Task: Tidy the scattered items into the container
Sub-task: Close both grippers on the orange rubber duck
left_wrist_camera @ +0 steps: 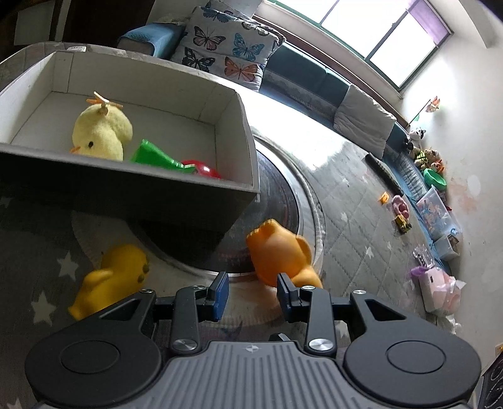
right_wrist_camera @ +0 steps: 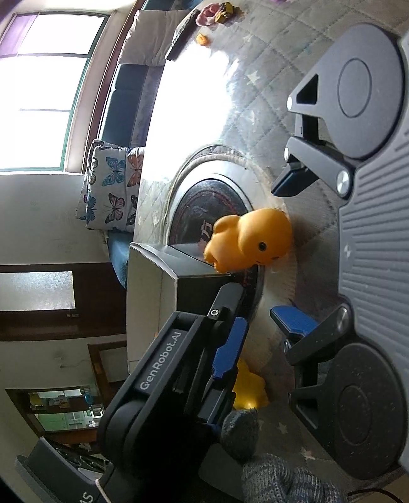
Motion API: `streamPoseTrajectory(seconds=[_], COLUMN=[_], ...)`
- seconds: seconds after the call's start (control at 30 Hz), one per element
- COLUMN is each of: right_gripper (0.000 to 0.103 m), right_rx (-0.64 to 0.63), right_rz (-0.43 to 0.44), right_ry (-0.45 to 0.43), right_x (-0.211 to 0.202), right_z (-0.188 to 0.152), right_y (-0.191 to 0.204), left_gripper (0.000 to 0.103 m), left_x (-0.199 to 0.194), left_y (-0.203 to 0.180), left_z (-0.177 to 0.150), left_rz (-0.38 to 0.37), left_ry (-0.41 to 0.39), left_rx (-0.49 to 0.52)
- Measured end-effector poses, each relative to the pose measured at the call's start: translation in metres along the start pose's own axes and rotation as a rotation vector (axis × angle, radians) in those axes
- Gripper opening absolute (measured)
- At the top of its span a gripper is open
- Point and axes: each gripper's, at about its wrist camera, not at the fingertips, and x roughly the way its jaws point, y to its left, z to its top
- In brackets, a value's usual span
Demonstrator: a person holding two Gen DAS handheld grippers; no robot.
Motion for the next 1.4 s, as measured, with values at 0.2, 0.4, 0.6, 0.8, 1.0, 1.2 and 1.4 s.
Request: streamPoseTrajectory(seconds=[0.2,0.4,0.6,0.8,1.0,1.2,1.4], right_gripper=[0.078,0.077,0.069,0.058,0.048,0.047,0.047], right_rx=[-0.012,-0.027,-0.027,-0.021,-0.010,-0.012,0.016], right_rz=[0.005,0.011,0.027,0.058,0.070,0.068,0.084], right_ry=[-0.008,0.002,0.018,0.036,0.045,0.046,0.050], right_x=[0.009,0.021,0.031,0.036,0.037,0.033,0.029], right_z=[0.009,0.015,0.017,0.017,0.017,0.016,0.015], right_y=[-0.003,-0.005,-0.010,-0.011,-0.013,-0.015,-0.020], left_gripper=[0.036,0.037,0.037,0.037,0.037,0.037,0.037], left_x=[0.004,0.012,0.024,0.036,0.040,0.042,0.041], left_y=[-0.005,-0.008,-0.006,-0.001,-0.001,0.001,0.003], left_z=[0.013,0.021,0.028,0.032,0.033,0.035,0.033], left_rz=[-0.008,-0.032,-0.034,-0.048,-0.052,-0.065,-0.051], left_ry=[-0.014,-0.007,0.010,0.030,0.029,0.046,0.045], left_rx=[-0.005,-0.026,-0.071,-0.134,-0.163,-0.185,-0.190])
